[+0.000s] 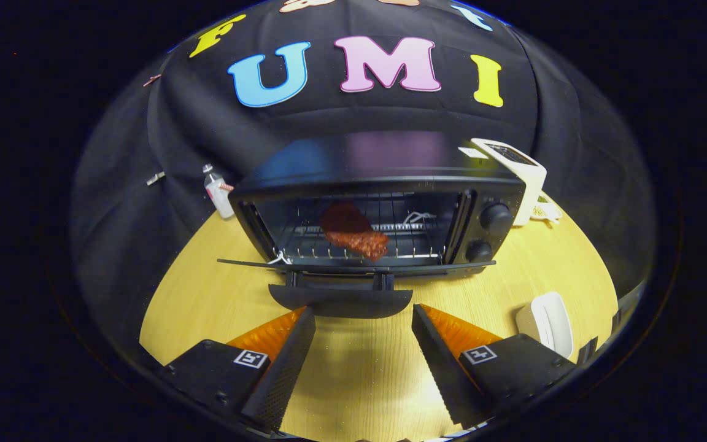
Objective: Open the toaster oven, put the food inside, and close the toaster oven door.
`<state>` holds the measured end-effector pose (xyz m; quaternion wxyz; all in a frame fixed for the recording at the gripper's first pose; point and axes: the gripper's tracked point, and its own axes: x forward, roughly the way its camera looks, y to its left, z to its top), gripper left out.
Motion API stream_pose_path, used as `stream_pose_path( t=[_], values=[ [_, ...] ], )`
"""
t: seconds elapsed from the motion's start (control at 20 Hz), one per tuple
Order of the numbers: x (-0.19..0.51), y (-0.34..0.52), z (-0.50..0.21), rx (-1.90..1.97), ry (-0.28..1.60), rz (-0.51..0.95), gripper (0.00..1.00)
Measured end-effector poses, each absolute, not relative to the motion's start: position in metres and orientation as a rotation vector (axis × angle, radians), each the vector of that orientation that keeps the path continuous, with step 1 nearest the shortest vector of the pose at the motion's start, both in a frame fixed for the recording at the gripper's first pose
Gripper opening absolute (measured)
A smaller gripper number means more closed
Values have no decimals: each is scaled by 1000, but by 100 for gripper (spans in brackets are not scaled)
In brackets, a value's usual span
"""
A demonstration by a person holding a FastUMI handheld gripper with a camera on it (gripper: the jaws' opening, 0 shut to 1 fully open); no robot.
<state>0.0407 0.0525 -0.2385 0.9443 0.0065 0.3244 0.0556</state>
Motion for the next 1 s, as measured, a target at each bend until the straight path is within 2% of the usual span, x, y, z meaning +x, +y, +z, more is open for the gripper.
stream_pose_path(
  t=[0.3, 0.5, 1.0],
  values=[
    [66, 54, -203, -5, 562, 127, 99],
    [51, 54, -169, 6, 492, 149, 98],
    [30, 8, -18, -72, 172, 126, 98]
  ],
)
